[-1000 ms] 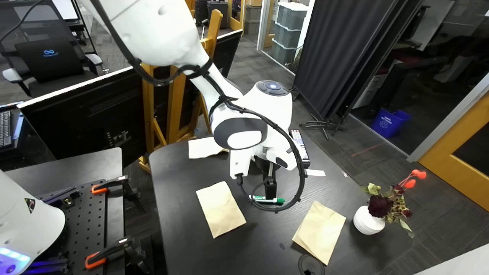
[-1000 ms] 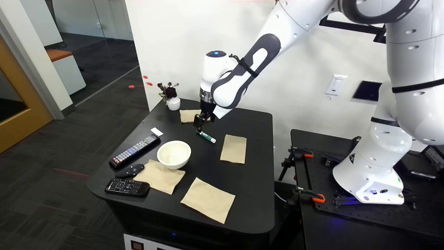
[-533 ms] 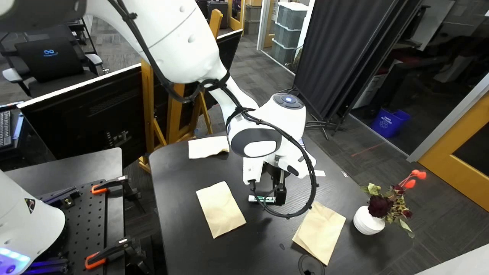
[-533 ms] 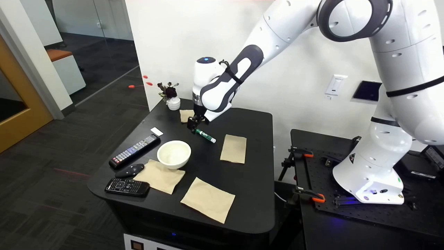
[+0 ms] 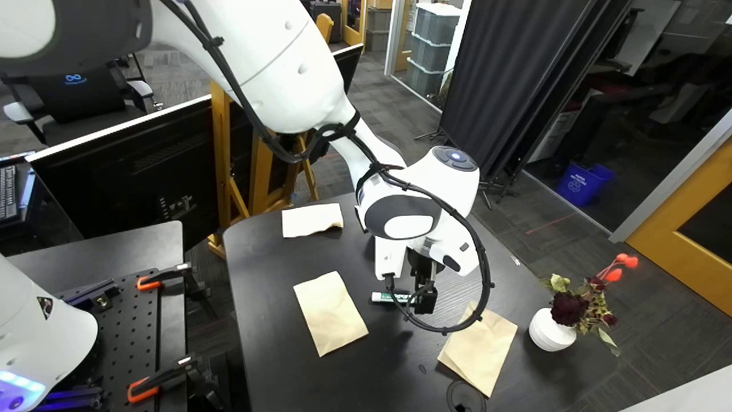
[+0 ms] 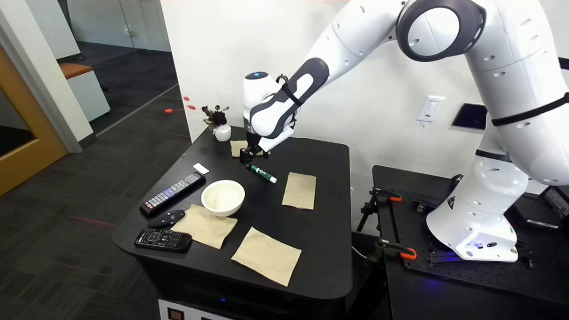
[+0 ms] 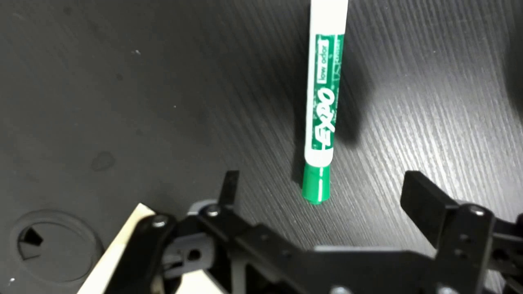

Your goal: Put the green marker inside the white bowl

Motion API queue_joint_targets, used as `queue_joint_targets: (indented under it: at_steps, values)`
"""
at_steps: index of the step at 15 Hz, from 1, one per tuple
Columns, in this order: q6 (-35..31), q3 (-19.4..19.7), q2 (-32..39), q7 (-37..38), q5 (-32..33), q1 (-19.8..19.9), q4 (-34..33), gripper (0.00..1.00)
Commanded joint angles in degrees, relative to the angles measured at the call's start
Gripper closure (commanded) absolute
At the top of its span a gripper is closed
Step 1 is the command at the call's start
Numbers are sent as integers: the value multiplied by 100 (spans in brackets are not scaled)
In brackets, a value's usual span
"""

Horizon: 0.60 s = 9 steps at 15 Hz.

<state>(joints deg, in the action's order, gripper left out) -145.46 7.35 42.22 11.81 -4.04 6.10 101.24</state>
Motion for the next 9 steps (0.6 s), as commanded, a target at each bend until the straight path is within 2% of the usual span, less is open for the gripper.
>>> queue_joint_targets:
  at_steps: [1,6,7,8,9]
  values:
    - [419,-39,121,43,-130,65,-322,0]
    - [598,-38,224,71,-113,36,-403,0]
    - [597,-34,243,79,-105,27,-404,25]
    - [602,-43,254,73,-109,27,-407,26]
    - [603,-40,272,85,-105,18,-423,34]
